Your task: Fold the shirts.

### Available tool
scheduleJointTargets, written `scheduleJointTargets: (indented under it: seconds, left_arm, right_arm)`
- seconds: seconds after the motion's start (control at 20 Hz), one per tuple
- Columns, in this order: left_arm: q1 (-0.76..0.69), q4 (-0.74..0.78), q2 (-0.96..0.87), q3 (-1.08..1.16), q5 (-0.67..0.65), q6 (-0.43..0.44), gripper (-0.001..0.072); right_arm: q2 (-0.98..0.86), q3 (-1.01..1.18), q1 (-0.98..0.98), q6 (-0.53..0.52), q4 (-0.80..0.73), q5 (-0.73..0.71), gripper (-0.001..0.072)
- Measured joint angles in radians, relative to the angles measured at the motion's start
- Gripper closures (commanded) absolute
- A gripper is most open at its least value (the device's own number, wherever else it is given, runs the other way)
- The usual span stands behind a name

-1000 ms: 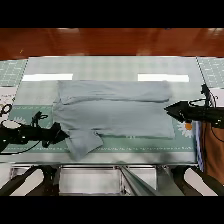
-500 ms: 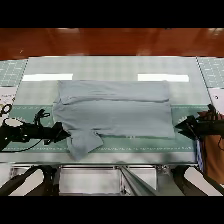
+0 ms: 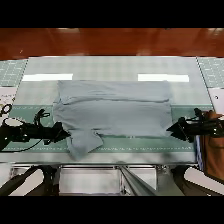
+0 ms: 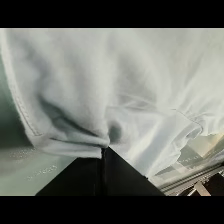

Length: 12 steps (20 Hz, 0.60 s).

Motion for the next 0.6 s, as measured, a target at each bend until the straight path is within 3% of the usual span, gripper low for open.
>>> scheduleJointTargets:
  seconds: [0.35, 0.6]
  left_arm:
    - [0.008, -0.002, -0.002, 0.109, -0.013, 0.015, 0.0673]
    - [0.008, -0.041, -0.064, 0.309, 0.077, 0.015, 0.0673]
  right_arm:
    - [-0.049, 0.147, 0.074, -0.096, 0.105, 0.025, 0.0689]
    - [-0.109, 0.328, 0.132, -0.108, 0.142, 0.035, 0.0689]
